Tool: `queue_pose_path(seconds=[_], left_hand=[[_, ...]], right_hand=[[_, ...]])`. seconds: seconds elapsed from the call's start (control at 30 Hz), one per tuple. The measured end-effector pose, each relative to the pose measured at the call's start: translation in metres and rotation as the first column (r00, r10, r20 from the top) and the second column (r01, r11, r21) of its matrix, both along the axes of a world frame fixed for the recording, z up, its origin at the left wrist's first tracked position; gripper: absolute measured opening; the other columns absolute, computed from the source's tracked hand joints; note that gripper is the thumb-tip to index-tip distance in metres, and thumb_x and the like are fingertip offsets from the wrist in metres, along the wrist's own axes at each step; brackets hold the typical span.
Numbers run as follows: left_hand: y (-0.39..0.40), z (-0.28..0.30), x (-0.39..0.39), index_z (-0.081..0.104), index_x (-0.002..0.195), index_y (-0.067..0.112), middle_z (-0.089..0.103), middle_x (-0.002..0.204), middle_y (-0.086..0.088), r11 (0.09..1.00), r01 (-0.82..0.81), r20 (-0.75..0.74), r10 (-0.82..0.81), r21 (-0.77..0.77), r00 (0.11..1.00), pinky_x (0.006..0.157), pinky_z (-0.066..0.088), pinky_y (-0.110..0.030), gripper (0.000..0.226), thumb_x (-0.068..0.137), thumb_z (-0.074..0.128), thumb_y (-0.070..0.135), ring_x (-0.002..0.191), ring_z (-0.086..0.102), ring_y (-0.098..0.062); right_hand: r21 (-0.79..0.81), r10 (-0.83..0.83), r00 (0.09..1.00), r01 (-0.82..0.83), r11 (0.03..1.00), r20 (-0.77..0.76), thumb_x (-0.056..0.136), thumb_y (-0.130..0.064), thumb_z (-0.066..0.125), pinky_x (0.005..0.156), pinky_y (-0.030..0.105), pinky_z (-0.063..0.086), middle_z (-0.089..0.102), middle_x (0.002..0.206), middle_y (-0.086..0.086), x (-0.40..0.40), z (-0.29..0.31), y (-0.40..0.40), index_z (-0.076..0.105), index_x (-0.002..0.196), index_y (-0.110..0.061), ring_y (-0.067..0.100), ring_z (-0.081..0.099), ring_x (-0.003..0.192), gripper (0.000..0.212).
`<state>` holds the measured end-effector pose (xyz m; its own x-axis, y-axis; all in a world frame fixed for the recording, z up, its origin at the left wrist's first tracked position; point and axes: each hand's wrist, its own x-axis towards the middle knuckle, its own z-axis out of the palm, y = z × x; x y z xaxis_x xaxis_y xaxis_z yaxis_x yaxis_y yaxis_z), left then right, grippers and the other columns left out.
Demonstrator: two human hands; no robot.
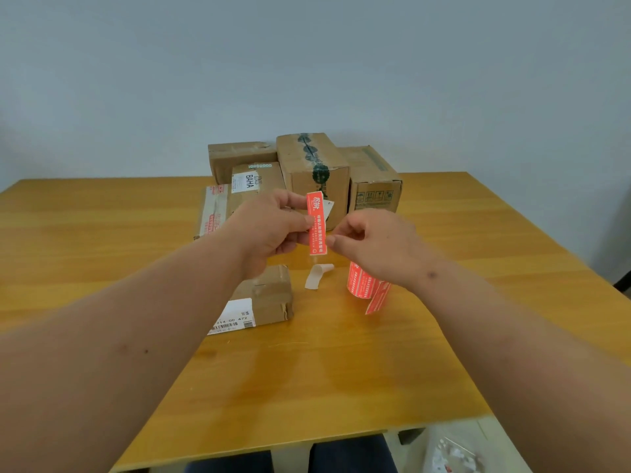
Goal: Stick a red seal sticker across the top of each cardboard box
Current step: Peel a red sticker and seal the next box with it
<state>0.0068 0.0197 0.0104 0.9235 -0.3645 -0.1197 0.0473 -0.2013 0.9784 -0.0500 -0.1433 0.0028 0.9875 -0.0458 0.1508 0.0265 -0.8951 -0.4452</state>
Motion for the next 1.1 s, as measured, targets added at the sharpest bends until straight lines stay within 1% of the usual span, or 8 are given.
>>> queue_pose_path(seconds=[0.1,0.17,0.37,0.53,0.67,0.73,0.9,1.1], left_hand=[[0.011,0.003,-0.002,0.064,0.107,0.011,0.073,0.073,-0.004,0.998,-0.026,-0.032,0.024,-0.065,0.999,0.061,0.048,-0.025,0.019,0.09,0.062,0.003,0.06,0.066,-0.009],[0.019,0.005,-0.003,0.064,0.107,0.01,0.073,0.074,-0.004,0.996,-0.029,-0.045,0.026,-0.087,0.999,0.061,0.049,-0.025,0.018,0.091,0.061,0.003,0.063,0.067,-0.012],[0.045,0.006,-0.005,0.064,0.101,0.011,0.073,0.08,-0.008,0.988,-0.037,-0.069,0.027,-0.149,0.997,0.057,0.051,-0.023,0.014,0.091,0.06,0.001,0.067,0.067,-0.014],[0.066,0.005,-0.006,0.063,0.104,0.012,0.076,0.084,-0.009,0.991,-0.066,-0.091,0.056,-0.114,0.994,0.059,0.052,-0.022,0.016,0.091,0.062,0.003,0.069,0.07,-0.013],[0.076,0.002,-0.006,0.049,0.126,0.02,0.074,0.093,-0.005,0.984,-0.108,0.03,0.105,0.143,0.994,0.059,0.051,-0.026,0.048,0.085,0.072,0.01,0.078,0.072,-0.014],[0.08,0.0,-0.004,0.038,0.137,0.024,0.072,0.096,-0.004,0.973,-0.144,0.103,0.127,0.183,0.987,0.062,0.053,-0.029,0.067,0.083,0.073,0.009,0.083,0.071,-0.017],[0.09,-0.002,0.001,0.051,0.124,0.017,0.075,0.089,-0.009,0.977,-0.205,-0.043,0.203,-0.052,0.978,0.059,0.057,-0.029,0.05,0.083,0.069,-0.005,0.073,0.073,-0.02],[0.094,-0.006,0.004,0.054,0.115,0.015,0.073,0.084,-0.01,0.94,-0.235,-0.194,0.19,-0.246,0.962,0.061,0.055,-0.029,0.038,0.087,0.06,-0.009,0.063,0.069,-0.017]], right_hand=[[0.185,0.072,0.996,-0.063,0.981,-0.043,0.089,-0.04,0.063,0.072,0.029,0.049,0.064,0.081,-0.013,-0.005,0.006,0.01,0.067,0.08,-0.028,0.004,0.056,0.075,0.016],[0.249,0.101,0.994,-0.089,0.964,-0.037,0.09,-0.032,0.064,0.059,0.016,0.041,0.066,0.082,-0.01,-0.01,0.011,0.017,0.067,0.078,-0.026,0.002,0.057,0.072,0.013],[0.33,0.123,0.992,-0.113,0.937,-0.009,0.09,-0.026,0.063,0.062,0.021,0.044,0.068,0.086,0.004,-0.01,0.02,0.04,0.069,0.086,-0.01,0.012,0.057,0.073,0.018],[0.374,0.143,0.989,-0.118,0.92,-0.039,0.089,-0.025,0.062,0.067,0.026,0.049,0.072,0.094,0.007,-0.006,0.021,0.057,0.07,0.085,-0.015,0.026,0.064,0.085,0.014],[0.405,0.137,0.988,-0.1,0.909,-0.064,0.089,-0.026,0.062,0.076,0.03,0.05,0.071,0.094,0.005,-0.002,0.02,0.069,0.071,0.087,-0.011,0.024,0.064,0.092,0.017],[0.411,0.13,0.989,-0.092,0.907,-0.066,0.09,-0.025,0.061,0.074,0.027,0.048,0.071,0.093,0.002,0.0,0.02,0.072,0.071,0.089,-0.007,0.022,0.063,0.09,0.02],[0.411,0.093,0.992,-0.051,0.91,-0.082,0.088,-0.024,0.062,0.083,0.036,0.051,0.07,0.091,0.001,0.009,0.015,0.077,0.07,0.088,-0.008,0.022,0.064,0.091,0.018],[0.467,0.094,0.981,-0.003,0.884,-0.171,0.086,-0.03,0.064,0.088,0.035,0.05,0.072,0.091,0.0,0.017,0.006,0.075,0.073,0.088,-0.014,0.018,0.065,0.092,0.019]])
